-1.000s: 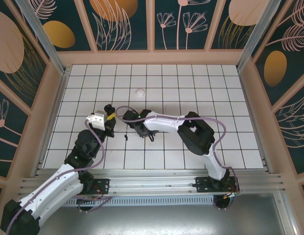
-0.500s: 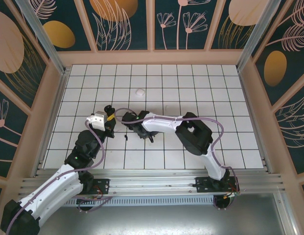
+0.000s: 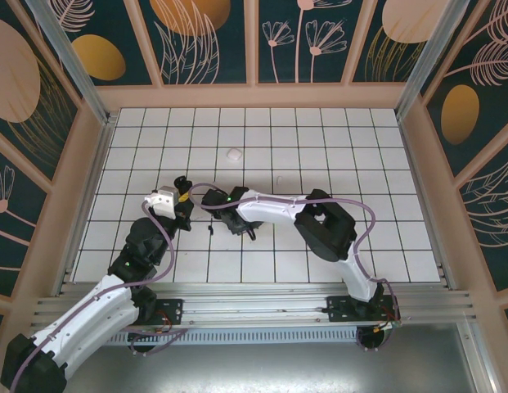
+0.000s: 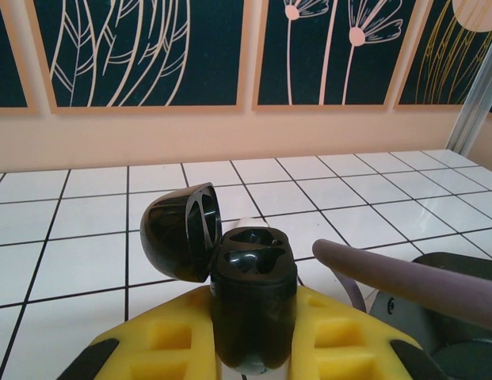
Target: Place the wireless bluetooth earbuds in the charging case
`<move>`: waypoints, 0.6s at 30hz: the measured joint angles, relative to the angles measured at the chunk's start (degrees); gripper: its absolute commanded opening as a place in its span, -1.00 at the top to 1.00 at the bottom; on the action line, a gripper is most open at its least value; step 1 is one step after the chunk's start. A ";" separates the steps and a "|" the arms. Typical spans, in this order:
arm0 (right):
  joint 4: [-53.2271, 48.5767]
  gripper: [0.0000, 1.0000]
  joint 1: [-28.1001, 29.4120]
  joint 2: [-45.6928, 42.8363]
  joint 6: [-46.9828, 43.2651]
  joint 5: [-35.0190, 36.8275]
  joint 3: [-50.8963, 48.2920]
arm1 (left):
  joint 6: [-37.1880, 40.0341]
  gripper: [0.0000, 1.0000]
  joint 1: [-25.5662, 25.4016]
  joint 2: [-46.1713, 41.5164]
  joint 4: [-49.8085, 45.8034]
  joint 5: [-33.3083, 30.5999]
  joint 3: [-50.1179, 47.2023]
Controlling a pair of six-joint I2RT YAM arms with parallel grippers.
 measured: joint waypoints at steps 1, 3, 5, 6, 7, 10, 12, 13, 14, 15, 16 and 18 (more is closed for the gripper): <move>0.00 0.40 -0.07 -0.11 -0.33 -0.20 -0.24 | 0.00 1.00 0.00 0.00 0.02 0.00 0.00; -0.07 0.40 -0.11 -0.20 -0.63 -0.33 -0.70 | 0.00 1.00 0.00 0.00 0.02 0.00 0.00; -0.02 0.40 -0.11 -0.22 -1.03 -0.55 -1.05 | 0.00 1.00 0.00 0.00 0.00 0.00 0.00; 0.04 0.39 -0.24 -0.22 -1.20 -0.57 -1.09 | 0.00 1.00 0.00 0.00 0.00 0.00 0.00; 0.07 0.39 -0.28 -0.28 -1.60 -0.66 -1.11 | 0.00 1.00 0.00 0.00 0.00 0.00 0.00; 0.35 0.39 -0.44 -0.33 -2.25 -0.70 -1.31 | 0.00 1.00 0.00 0.07 0.02 0.00 -0.02; 0.66 0.40 -0.44 -0.50 -2.69 -0.72 -1.60 | 0.00 1.00 0.00 0.33 0.02 0.00 0.00; 0.87 0.41 -0.50 -0.63 -3.02 -0.79 -1.75 | 0.00 1.00 0.00 0.48 0.04 0.00 0.00; 1.05 0.44 -0.61 -0.68 -3.34 -0.96 -1.88 | 0.00 1.00 0.00 0.66 0.04 0.00 0.00; 1.27 0.46 -0.72 -0.72 -3.48 -1.18 -1.97 | 0.00 1.00 0.00 0.74 0.04 0.00 0.00; 1.44 0.50 -0.83 -0.83 -3.72 -1.38 -2.10 | 0.00 1.00 0.00 0.83 0.02 0.00 0.00; 1.62 0.57 -1.09 -0.96 -3.96 -1.64 -2.34 | 0.00 1.00 0.00 0.87 0.04 0.00 0.00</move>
